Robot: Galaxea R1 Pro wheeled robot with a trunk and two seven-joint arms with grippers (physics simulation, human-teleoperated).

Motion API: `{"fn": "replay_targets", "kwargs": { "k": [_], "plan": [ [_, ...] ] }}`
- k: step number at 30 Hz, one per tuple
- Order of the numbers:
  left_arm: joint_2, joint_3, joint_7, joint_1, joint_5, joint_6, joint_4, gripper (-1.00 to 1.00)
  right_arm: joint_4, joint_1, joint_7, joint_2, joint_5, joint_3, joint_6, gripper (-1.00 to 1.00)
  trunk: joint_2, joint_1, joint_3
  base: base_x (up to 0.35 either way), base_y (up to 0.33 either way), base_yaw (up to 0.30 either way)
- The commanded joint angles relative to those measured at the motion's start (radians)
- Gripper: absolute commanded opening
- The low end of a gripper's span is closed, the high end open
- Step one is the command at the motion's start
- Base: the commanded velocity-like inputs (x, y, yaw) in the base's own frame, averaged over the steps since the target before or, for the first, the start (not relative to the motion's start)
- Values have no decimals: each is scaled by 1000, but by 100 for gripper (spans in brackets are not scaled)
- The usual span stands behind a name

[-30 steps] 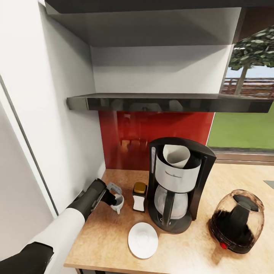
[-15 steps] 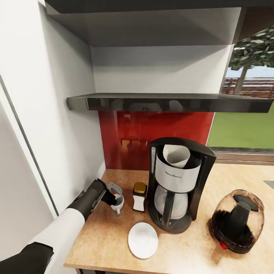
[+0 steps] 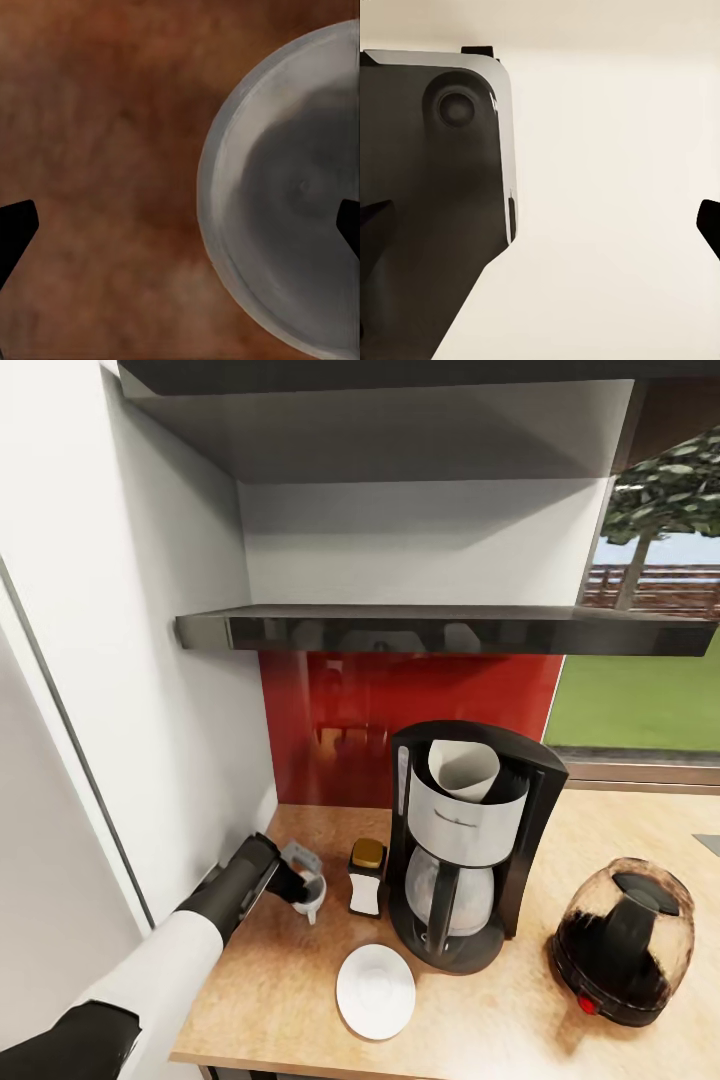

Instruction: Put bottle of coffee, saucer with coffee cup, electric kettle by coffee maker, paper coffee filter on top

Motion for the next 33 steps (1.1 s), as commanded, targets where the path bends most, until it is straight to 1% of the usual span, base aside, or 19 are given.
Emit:
{"fn": "replay_targets", "kwargs": {
  "k": [1,5,7,22,25,27,29,33],
  "plan": [
    [0,-1,-9,1,1,1,-1,100,-2,0,-1,0,-10,9,4,100,-2,1,-2,0,0,0],
    [1,-1,-9,2,37,-2,-2,100,-2,0,-1,0,-10,9,4,100,-2,1,-2,0,0,0],
    [2,-1,-9,2,43,-4,-2,100,-2,0,-1,0,-10,9,4,100,-2,1,-2,0,0,0],
    [1,0,-8,3,52,-10,-1,100,-2,0,-1,0,-10,9,4,100,-2,1,-2,0,0,0],
    [1,0,-8,4,65,-10,-1,100,-2,0,-1,0,-10,9,4,100,-2,1,-2,0,0,0],
    [1,0,-9,4,82,-11,-1,100,-1,0,-1,0,-10,9,4,100,-2,1,-2,0,0,0],
    [2,0,-8,4,92,-16,-1,100,-1,0,-1,0,-10,9,4,100,-2,1,-2,0,0,0],
    [3,-1,-7,4,99,-27,-1,100,-1,0,-1,0,-10,9,4,100,-2,1,-2,0,0,0]
  ]
}}
